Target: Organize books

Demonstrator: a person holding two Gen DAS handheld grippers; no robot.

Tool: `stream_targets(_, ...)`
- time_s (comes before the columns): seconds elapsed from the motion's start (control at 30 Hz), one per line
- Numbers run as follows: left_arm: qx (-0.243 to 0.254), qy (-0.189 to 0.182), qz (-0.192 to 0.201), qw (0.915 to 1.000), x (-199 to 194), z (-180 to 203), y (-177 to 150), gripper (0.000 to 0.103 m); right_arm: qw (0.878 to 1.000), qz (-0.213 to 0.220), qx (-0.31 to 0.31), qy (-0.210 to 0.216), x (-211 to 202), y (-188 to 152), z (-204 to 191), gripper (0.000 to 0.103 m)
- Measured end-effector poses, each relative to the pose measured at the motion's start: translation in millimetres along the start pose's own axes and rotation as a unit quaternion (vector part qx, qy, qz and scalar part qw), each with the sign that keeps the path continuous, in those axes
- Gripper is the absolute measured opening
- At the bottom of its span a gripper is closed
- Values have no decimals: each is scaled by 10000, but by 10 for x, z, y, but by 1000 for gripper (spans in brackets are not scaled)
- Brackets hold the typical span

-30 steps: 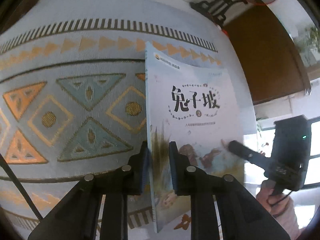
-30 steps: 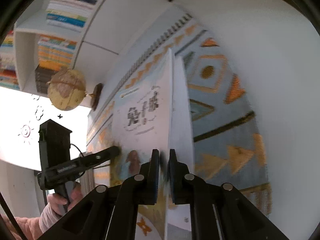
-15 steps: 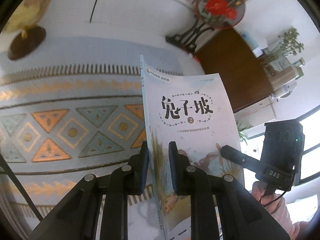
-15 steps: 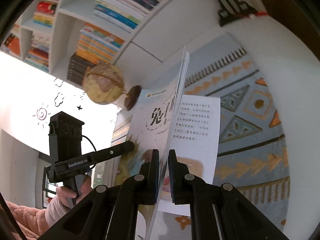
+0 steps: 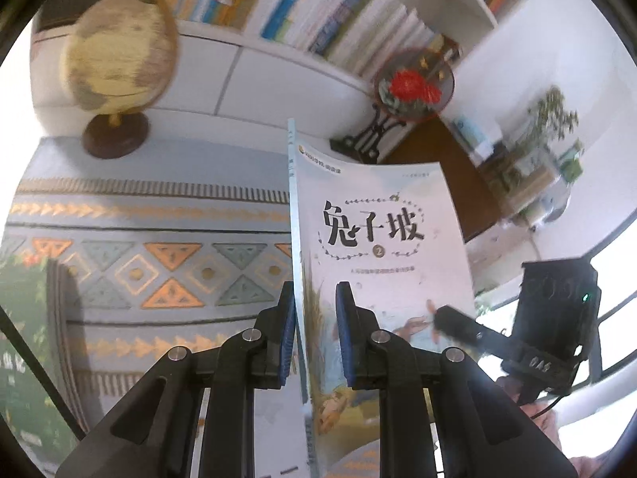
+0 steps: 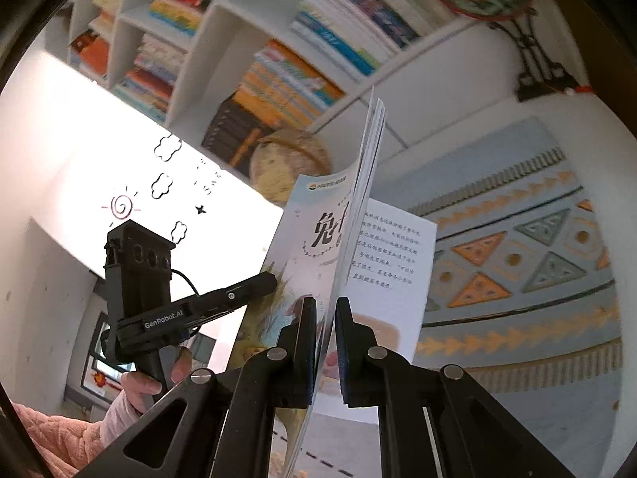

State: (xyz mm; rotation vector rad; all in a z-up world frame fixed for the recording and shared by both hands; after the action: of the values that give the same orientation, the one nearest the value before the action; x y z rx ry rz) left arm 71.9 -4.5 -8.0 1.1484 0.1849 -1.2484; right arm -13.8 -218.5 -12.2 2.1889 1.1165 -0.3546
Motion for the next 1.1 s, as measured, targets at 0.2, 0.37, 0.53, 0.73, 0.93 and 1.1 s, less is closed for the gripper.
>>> stream_targets(0.2,-174,268,291,9991,-486,-287,-134,16,9987,-144,-301,376,255,-198,-485,9)
stream_targets(0.37,-430,544,562,9960,-874,-633,-237,16,9958,-347,-610,596,565,-324,-874,10)
stream_targets(0.53,-673,894,732,9910,-1193,-1010,-322,16,9926,-712,-731,652,1007,-456,-1192,10)
stream_targets(0.73,-1152,1145,811,9834,-1450,-1537,-411,16,9897,-1230,-496,536,1663,-614,-1465,10)
stream_targets(0.93,-1514,1460,745,9748,-1534,-2060,-588,16,9830,-1692,-590,400,2230,-920,-1639,10)
stream_targets(1.1,-1800,1562,658,9690,-1526,-2396,-715,16,9781,-2007,-427,342,2632,-1126,-1603,10)
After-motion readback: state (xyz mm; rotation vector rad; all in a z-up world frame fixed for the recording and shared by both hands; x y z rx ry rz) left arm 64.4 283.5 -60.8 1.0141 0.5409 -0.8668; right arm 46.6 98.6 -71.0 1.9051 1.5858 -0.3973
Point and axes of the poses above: each gripper's, at about its wrist camera, not at the fingertips, and x roughly the way its jaws point, z to its right, y to its top, the point moved 5 cm from there along x, roughly the way its jaws point, and after that the axes turned 7 degrees about x, right-handed, at the moved point
